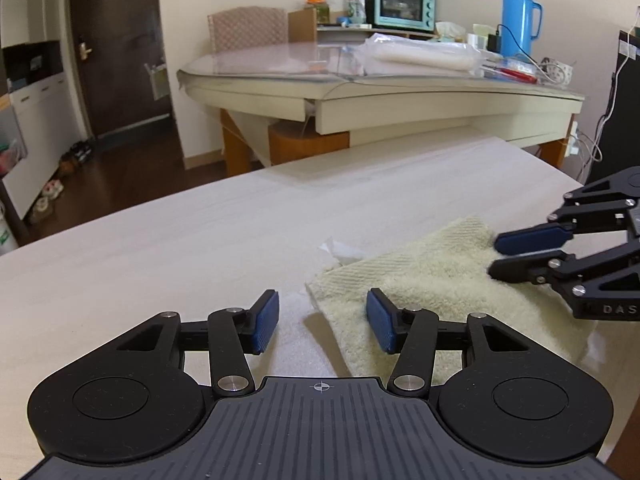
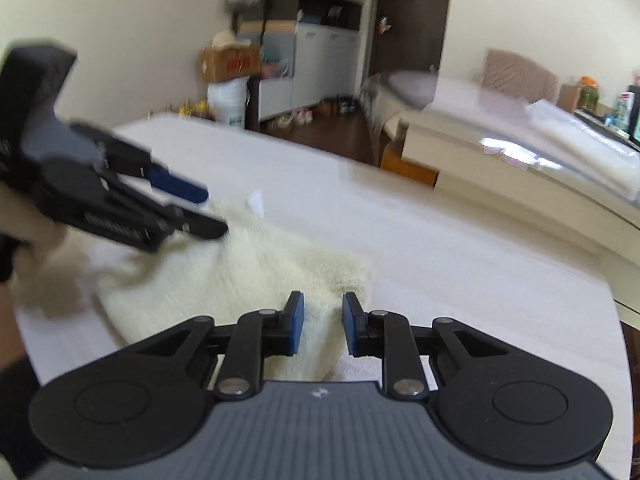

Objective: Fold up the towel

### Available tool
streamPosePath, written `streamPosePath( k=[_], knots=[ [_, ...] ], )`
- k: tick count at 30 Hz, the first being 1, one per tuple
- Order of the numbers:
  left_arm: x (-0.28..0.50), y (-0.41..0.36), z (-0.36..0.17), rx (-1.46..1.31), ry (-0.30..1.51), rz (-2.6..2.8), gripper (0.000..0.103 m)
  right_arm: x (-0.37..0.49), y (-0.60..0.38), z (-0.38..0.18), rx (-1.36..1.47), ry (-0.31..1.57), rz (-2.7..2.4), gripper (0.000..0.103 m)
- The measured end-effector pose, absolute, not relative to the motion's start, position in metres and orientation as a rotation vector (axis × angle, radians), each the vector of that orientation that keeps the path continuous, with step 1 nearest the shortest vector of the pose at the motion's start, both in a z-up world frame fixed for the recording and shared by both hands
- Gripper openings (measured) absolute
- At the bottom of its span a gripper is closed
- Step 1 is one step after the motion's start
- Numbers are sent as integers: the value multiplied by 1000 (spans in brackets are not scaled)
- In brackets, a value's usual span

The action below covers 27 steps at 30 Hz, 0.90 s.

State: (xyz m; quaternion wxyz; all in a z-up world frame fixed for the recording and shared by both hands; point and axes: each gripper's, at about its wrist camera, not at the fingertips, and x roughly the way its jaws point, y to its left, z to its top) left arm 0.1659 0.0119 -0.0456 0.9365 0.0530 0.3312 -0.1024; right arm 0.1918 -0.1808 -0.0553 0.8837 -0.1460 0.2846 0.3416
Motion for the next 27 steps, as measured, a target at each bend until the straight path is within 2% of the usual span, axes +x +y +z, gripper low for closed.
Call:
streamPosePath(
  k=[4, 12, 15, 22, 27],
  knots=[
    [181, 18, -47, 104, 673, -190, 61, 207, -178, -57, -291, 589, 706, 22],
    [208, 25, -46, 105, 671, -159, 63, 224, -169, -57, -335, 568, 705, 23],
    [194, 25, -40, 98, 666, -148, 60, 216, -173, -54, -322, 554, 694, 23],
    [140, 19, -37, 95, 686, -173, 60, 168, -184, -50, -359, 534, 702, 24],
    [130, 14, -42, 69, 682, -147, 58, 151, -187, -55, -396, 525, 683, 26]
  ],
)
